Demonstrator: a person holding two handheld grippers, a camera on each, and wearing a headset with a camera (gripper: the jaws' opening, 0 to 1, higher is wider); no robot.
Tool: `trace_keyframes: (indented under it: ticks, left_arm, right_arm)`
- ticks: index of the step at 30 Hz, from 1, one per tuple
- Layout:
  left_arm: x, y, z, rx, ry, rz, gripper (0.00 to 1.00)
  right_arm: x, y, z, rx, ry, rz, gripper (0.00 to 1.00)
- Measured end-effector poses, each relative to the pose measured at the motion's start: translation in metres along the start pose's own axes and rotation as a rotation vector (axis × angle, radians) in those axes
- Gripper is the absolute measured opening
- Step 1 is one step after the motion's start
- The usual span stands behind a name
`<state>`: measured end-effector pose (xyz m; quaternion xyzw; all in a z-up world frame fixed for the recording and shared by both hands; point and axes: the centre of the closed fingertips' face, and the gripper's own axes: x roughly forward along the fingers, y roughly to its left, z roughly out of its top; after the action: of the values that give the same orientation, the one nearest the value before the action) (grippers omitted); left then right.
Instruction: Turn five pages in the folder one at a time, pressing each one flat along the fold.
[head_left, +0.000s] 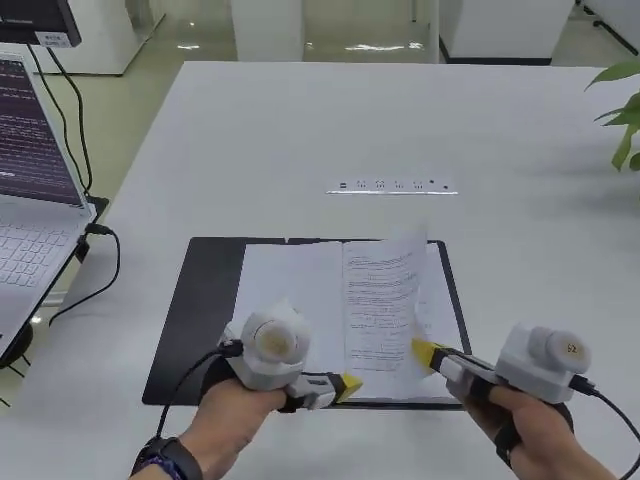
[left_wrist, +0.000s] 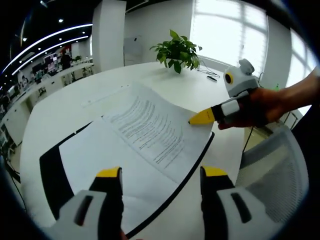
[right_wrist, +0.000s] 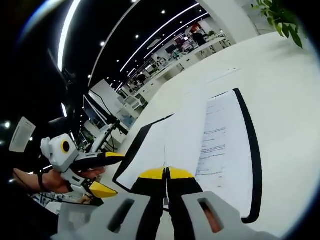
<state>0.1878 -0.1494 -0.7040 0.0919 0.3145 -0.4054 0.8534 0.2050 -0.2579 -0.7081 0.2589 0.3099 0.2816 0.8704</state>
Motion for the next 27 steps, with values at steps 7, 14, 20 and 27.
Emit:
trace_keyframes:
  ticks: [7,14,20,27]
  left_arm:
    - [-0.029,0.024,-0.002,-0.053,-0.036,0.063,0.63]
    - [-0.054,0.044,-0.007,-0.082,-0.057,0.113,0.63]
    - [-0.071,0.059,-0.016,-0.108,-0.07,0.148,0.63]
    - [-0.086,0.067,-0.025,-0.132,-0.078,0.173,0.63]
  right_arm:
    - [0.014,0.021,-0.008,-0.028,0.033,0.037,0.0]
    - [0.03,0.041,-0.013,-0.058,0.069,0.071,0.0]
    - [0.044,0.055,-0.019,-0.072,0.099,0.099,0.0]
    - [0.062,0.073,-0.03,-0.052,0.125,0.126,0.0]
